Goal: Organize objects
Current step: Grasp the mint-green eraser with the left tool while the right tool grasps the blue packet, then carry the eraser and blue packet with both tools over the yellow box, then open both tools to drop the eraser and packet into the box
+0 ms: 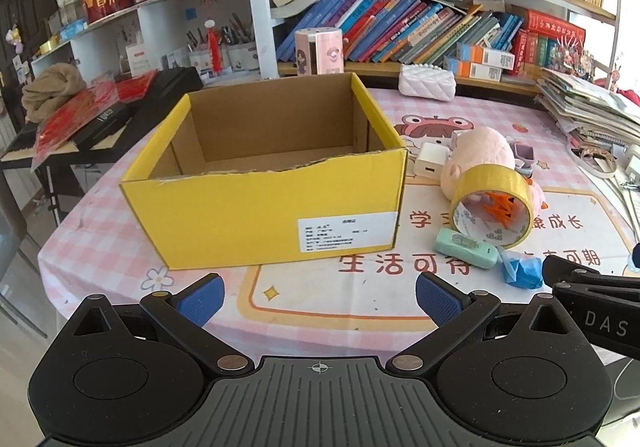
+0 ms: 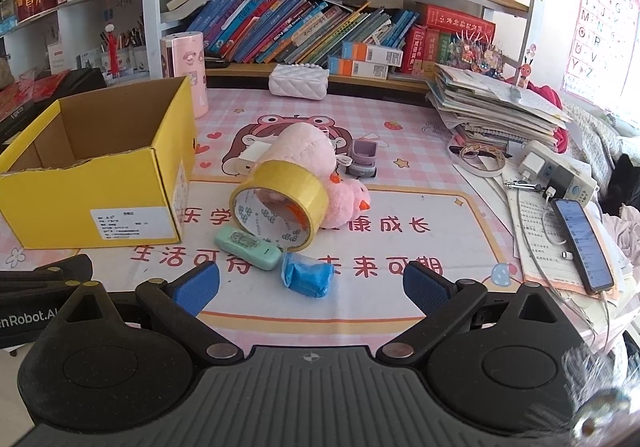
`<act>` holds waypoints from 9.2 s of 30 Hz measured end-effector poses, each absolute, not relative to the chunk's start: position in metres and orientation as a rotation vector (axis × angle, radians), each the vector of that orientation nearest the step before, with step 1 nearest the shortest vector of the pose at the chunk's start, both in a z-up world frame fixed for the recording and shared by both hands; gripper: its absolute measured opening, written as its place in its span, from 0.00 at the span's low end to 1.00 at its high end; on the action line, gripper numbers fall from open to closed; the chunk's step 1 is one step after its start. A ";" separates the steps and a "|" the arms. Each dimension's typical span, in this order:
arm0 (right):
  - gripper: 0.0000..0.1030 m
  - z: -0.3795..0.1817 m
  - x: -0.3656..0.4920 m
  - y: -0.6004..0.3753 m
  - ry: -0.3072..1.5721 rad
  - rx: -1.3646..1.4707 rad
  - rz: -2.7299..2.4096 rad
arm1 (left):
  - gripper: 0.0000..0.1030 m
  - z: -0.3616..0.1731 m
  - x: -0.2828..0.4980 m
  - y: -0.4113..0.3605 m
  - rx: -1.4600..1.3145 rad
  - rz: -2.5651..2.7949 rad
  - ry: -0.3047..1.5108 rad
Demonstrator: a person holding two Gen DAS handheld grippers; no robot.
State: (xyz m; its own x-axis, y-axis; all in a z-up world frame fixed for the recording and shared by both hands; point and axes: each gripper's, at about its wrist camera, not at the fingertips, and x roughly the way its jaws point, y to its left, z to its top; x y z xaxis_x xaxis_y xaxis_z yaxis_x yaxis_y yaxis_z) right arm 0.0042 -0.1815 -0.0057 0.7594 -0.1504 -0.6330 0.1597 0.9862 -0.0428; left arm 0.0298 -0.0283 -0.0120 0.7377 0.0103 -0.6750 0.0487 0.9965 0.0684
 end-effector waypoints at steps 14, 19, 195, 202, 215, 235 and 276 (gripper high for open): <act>0.69 -0.035 0.068 -0.217 0.856 0.029 -0.044 | 0.99 -0.020 0.059 -0.053 0.061 0.084 0.796; 0.64 -0.050 0.090 -0.222 0.922 0.001 0.038 | 0.99 -0.025 0.065 -0.060 0.047 0.141 0.817; 0.36 0.006 0.243 -0.049 0.684 -0.056 0.336 | 0.67 -0.009 0.187 0.045 0.192 0.004 0.700; 0.36 -0.013 0.258 -0.039 0.752 -0.097 0.375 | 0.67 -0.021 0.195 0.042 0.204 0.011 0.751; 0.36 -0.029 0.274 -0.031 0.872 -0.202 0.460 | 0.67 -0.031 0.200 0.034 0.206 0.002 0.815; 0.39 -0.033 0.275 -0.024 0.899 -0.271 0.467 | 0.76 -0.032 0.200 0.033 0.192 0.014 0.810; 0.68 -0.002 0.081 -0.117 0.615 -0.072 0.098 | 0.92 0.011 0.050 0.045 0.101 0.013 0.594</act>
